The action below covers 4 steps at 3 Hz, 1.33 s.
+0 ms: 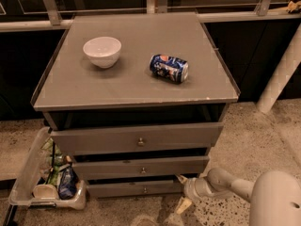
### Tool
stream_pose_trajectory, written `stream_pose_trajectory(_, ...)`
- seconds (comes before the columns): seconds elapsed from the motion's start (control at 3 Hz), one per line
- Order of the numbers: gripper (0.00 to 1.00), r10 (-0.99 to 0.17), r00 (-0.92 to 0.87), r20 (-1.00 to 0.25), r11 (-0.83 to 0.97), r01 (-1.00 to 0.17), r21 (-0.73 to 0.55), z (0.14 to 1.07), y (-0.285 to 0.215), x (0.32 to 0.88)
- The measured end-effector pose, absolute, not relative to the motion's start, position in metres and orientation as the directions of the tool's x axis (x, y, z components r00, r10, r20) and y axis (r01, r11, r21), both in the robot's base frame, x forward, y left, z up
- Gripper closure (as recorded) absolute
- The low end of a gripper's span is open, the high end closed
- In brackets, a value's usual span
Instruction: Open bottom drawer
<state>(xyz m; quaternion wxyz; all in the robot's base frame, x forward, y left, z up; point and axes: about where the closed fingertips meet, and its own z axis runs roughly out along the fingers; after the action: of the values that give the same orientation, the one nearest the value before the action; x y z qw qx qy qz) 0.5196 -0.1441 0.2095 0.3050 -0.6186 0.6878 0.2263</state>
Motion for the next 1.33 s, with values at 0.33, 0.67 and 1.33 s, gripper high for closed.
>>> stream_pose_trajectory(0.33,0.0,-0.713,-0.043,-0.7,0.14,-0.987,-0.082,0.204,-0.142,0.529)
stream_pose_trajectory(0.67,0.0,-0.716,-0.03,-0.698,0.15,-0.982,-0.112,0.197,-0.139,0.536)
stream_pose_trajectory(1.33,0.0,-0.73,-0.059,-0.681,0.238,-0.956,-0.173,0.175,-0.144,0.541)
